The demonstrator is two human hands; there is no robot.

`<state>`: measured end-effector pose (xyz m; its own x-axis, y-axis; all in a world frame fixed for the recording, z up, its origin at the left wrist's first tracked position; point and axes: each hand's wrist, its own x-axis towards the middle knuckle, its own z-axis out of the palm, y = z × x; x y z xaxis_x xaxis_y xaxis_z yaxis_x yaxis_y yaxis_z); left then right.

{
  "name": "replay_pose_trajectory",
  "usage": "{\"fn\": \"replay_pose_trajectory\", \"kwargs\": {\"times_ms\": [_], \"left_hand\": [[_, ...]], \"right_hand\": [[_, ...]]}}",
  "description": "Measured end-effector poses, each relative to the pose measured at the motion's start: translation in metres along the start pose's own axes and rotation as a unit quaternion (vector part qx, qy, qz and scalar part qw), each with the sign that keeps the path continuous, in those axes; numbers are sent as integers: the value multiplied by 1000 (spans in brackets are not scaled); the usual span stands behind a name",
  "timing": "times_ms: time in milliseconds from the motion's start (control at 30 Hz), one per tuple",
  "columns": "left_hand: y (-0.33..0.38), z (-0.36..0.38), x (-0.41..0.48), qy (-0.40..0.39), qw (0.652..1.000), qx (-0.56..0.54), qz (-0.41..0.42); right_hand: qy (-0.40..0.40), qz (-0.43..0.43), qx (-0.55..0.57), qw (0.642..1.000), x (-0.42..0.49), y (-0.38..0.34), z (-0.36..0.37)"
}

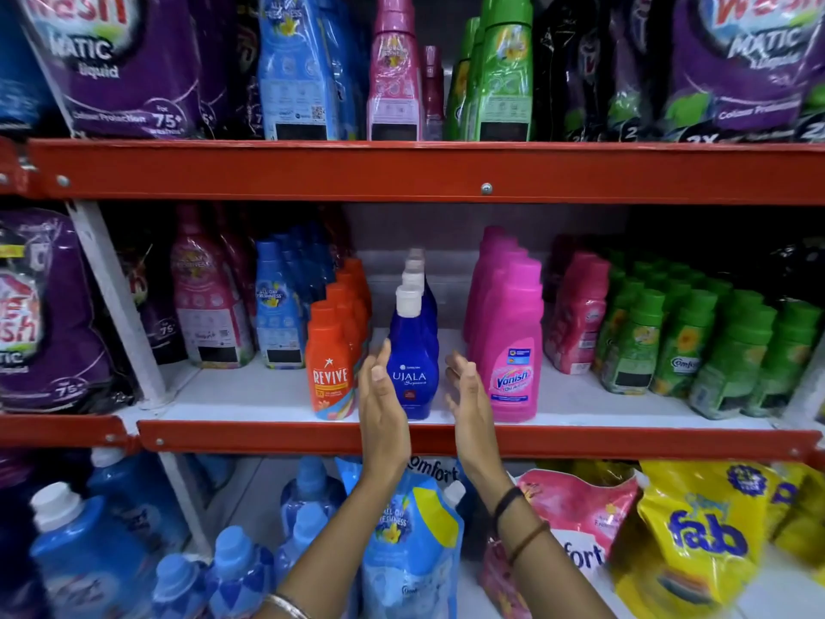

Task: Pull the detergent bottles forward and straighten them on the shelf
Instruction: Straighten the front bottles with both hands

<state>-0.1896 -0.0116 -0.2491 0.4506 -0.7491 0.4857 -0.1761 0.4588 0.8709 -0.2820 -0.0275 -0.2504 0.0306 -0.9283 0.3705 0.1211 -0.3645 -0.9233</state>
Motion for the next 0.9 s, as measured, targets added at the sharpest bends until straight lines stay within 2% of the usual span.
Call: {"fn": "replay_pose_trajectory", "kwargs": {"times_ms": [167,467,600,700,800,900], "left_hand": [[5,-7,7,-43,997,-32,-46],[-7,-15,16,-89,991,-62,-73],[-4,-18,17,-110,989,-60,-75],[6,-22,13,-115,992,-32,-39],[14,-33,6,-103,994,-16,42],[16,-51,4,-36,993,-49,105]], "right_hand": [[3,38,39,999,8,1,7],[56,32,45,997,4,-2,9],[50,27,24,998,4,-1,8],[73,-3,-4,997,-2,-2,13],[125,-91,-33,987,-14,-2,27],[90,-138,-20,986,-25,3,50]]}}
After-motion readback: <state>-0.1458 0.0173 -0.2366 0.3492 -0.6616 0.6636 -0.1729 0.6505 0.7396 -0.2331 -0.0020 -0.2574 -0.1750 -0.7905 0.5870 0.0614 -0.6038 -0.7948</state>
